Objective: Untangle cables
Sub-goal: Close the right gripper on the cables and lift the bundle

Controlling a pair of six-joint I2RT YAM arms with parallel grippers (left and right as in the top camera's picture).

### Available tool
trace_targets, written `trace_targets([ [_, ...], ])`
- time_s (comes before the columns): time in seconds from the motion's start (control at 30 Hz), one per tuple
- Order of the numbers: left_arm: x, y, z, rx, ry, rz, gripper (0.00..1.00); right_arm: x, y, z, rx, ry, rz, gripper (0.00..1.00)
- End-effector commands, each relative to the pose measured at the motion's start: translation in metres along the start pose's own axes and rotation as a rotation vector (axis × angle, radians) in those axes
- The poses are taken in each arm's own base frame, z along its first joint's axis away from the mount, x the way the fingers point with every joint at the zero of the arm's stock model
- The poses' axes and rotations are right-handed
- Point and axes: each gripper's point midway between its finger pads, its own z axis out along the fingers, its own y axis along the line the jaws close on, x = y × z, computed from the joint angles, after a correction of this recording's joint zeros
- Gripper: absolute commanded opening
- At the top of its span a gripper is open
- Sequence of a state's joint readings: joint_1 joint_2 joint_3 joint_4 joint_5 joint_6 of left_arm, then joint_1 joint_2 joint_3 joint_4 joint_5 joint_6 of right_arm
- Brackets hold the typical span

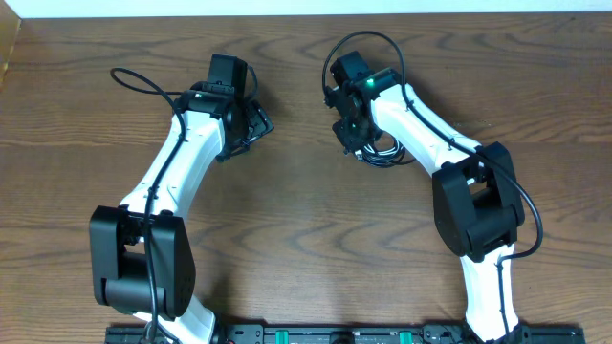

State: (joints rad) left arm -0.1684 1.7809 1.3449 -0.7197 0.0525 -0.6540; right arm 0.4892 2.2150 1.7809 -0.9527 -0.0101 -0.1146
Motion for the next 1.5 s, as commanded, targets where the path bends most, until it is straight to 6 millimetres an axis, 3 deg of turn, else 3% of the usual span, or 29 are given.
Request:
trace_targets([
  [0.0, 0.003, 0.004, 0.006, -0.023, 0.008, 0.007, 0.81, 0.002, 0.001, 0.006, 0.001, 0.013, -0.077, 0.26],
  [0.27, 0.003, 0.004, 0.006, -0.023, 0.008, 0.007, 0.81, 0.017, 0.003, 0.012, -0.007, 0.062, -0.086, 0.25],
  [0.5, 0.003, 0.004, 0.006, -0.023, 0.008, 0.007, 0.81, 0.04, 0.007, 0.034, -0.015, 0.111, -0.087, 0.26],
  [0.53, 0.003, 0.004, 0.006, -0.023, 0.008, 0.007, 0.81, 0.043, 0.008, 0.035, -0.016, 0.121, -0.089, 0.22],
  [0.57, 0.003, 0.004, 0.006, -0.023, 0.008, 0.007, 0.81, 0.047, 0.009, 0.034, -0.02, 0.135, -0.09, 0.06],
  [0.6, 0.003, 0.004, 0.006, -0.023, 0.008, 0.007, 0.81, 0.048, 0.011, 0.034, -0.026, 0.14, -0.091, 0.01],
  [0.73, 0.003, 0.004, 0.006, -0.023, 0.007, 0.007, 0.81, 0.044, 0.035, 0.03, -0.138, 0.118, -0.112, 0.01],
  [0.93, 0.003, 0.004, 0.006, -0.023, 0.008, 0.007, 0.81, 0.037, 0.116, 0.004, -0.586, -0.021, -0.381, 0.01],
  [1.07, 0.003, 0.004, 0.006, -0.023, 0.008, 0.007, 0.81, 0.034, 0.131, -0.006, -0.671, -0.062, -0.408, 0.01],
  [1.3, 0.003, 0.004, 0.006, -0.023, 0.007, 0.007, 0.82, 0.016, 0.117, -0.03, -0.66, -0.071, -0.319, 0.26],
  [1.4, 0.003, 0.004, 0.006, -0.023, 0.007, 0.007, 0.81, 0.007, 0.112, -0.046, -0.655, -0.08, -0.301, 0.42],
  [1.47, 0.003, 0.004, 0.006, -0.023, 0.008, 0.007, 0.81, 0.004, 0.111, -0.049, -0.652, -0.077, -0.268, 0.59],
])
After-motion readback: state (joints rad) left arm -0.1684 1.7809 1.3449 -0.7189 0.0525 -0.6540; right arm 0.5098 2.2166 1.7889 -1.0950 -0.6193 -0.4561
